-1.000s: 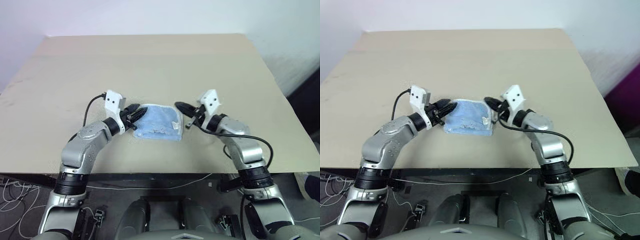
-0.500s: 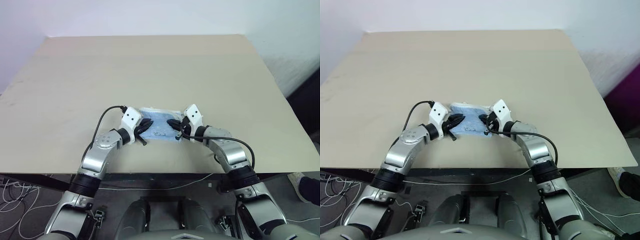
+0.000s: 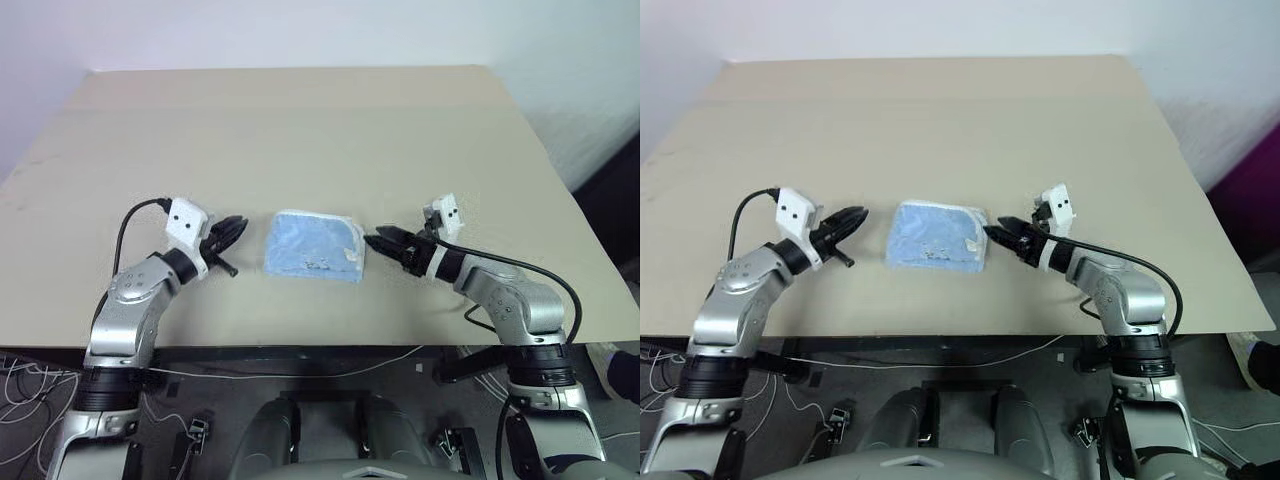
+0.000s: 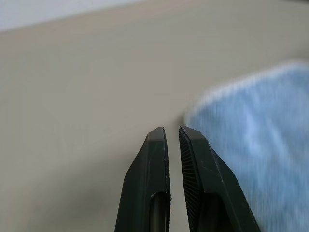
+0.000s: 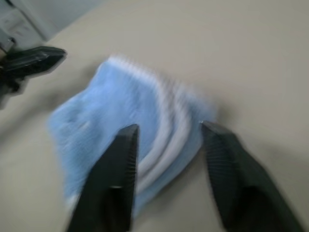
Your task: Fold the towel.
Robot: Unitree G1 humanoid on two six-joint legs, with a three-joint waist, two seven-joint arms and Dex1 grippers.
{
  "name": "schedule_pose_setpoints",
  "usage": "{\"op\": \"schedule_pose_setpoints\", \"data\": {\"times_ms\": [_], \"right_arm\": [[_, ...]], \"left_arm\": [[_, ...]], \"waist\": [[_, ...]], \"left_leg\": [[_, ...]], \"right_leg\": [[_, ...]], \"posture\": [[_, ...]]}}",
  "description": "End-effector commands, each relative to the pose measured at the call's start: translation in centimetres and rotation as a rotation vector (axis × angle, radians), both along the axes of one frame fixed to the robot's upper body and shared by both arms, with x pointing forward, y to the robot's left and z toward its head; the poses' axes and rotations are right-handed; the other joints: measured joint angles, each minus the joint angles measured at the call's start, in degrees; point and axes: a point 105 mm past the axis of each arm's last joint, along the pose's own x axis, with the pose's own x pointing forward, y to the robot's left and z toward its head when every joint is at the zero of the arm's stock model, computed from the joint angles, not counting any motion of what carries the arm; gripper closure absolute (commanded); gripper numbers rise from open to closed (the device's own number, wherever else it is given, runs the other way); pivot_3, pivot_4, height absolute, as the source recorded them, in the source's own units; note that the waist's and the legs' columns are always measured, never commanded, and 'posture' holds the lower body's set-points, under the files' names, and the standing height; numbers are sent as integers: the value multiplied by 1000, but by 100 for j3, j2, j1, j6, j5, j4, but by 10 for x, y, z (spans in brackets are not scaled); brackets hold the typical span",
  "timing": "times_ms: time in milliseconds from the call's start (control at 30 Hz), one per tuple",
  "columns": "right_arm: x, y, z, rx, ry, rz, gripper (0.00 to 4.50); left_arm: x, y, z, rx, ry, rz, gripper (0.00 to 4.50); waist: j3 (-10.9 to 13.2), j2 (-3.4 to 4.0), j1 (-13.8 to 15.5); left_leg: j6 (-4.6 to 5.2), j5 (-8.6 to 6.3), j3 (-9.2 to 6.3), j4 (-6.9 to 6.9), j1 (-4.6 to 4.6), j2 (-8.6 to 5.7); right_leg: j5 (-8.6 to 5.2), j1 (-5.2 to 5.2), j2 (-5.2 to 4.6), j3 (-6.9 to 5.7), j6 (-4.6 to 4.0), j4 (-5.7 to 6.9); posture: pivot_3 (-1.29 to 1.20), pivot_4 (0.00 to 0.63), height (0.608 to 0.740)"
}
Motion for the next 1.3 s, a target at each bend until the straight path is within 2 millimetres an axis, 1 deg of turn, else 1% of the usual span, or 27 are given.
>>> {"op": "schedule_pose_setpoints", "data": {"times_ms": [33, 100, 133, 333, 467, 733, 833, 933, 1033, 1167, 1200, 1300], "right_arm": [[2, 0, 12, 147, 125, -7, 849], [2, 1, 9, 163, 174, -11, 197], [2, 2, 7, 161, 192, -15, 53], [2, 13, -8, 140, 289, -7, 53], [-3, 28, -16, 103, 316, 43, 53], [0, 68, -2, 150, 328, 147, 53], [3, 76, -1, 154, 341, 156, 53], [7, 78, -2, 171, 364, 136, 53], [12, 75, -1, 211, 380, 112, 643], [13, 70, 1, 239, 381, 98, 1960], [12, 69, 2, 247, 380, 94, 2380], [13, 65, 6, 284, 378, 74, 3431]], "left_arm": [[-5, 5, 16, 1, -63, -22, 4028], [-6, 5, 17, -17, -60, -22, 4028], [-7, 4, 17, -22, -59, -24, 4028], [-13, -5, 12, -40, -47, -49, 4028], [-16, -7, 11, -49, -45, -57, 4028], [-15, -7, 8, -57, -39, -57, 4028], [-15, -10, 7, -61, -37, -59, 4028], [-17, -11, 7, -65, -39, -62, 4028], [-18, -10, 7, -69, -40, -59, 4028], [-19, -9, 7, -70, -39, -59, 4028], [-19, -10, 7, -69, -38, -60, 4028], [-19, -12, 7, -69, -38, -67, 4028]], "waist": [[1, 1, 3], [0, 1, 4], [0, 1, 2], [-1, 1, -19], [-3, -2, -39], [-4, -4, -85], [-4, -5, -73], [-5, -5, -60], [-5, -5, -59], [-5, -5, -50], [-5, -5, -46], [-5, -5, -43]], "left_leg": [[0, 0, 1, -1, 0, -1], [0, 0, 0, 0, -4, -1], [0, 0, 0, 0, -5, -1], [0, 0, 2, 0, -11, -1], [0, 0, 3, 1, -10, 0], [-5, 3, 16, 0, -14, 5], [-7, 5, 17, 6, -26, 4], [-7, 5, 17, 10, -29, 4], [-9, 6, 18, 11, -28, 4], [-10, 6, 19, 12, -31, 4], [-10, 6, 19, 12, -31, 4], [-10, 6, 19, 13, -31, 4]], "right_leg": [[0, 0, -3, 1, 0, 0], [0, -3, -4, 0, 0, -1], [0, -4, -5, 0, 0, -1], [0, -13, -4, 0, 0, 4], [0, -15, 1, 1, 0, 8], [-1, -39, 9, 9, -1, 37], [-1, -53, 9, 8, -1, 44], [-1, -55, 9, 8, -1, 46], [-1, -57, 11, 9, -1, 50], [-1, -60, 10, 10, -1, 51], [-1, -60, 10, 10, -1, 51], [-1, -60, 10, 10, -1, 52]], "posture": [[0, 150, 740], [0, 150, 740], [0, 150, 740], [0, 150, 740], [0, 150, 740], [0, 150, 740], [0, 150, 740], [0, 150, 740], [0, 150, 740], [0, 150, 740], [0, 150, 740], [0, 150, 740]]}}
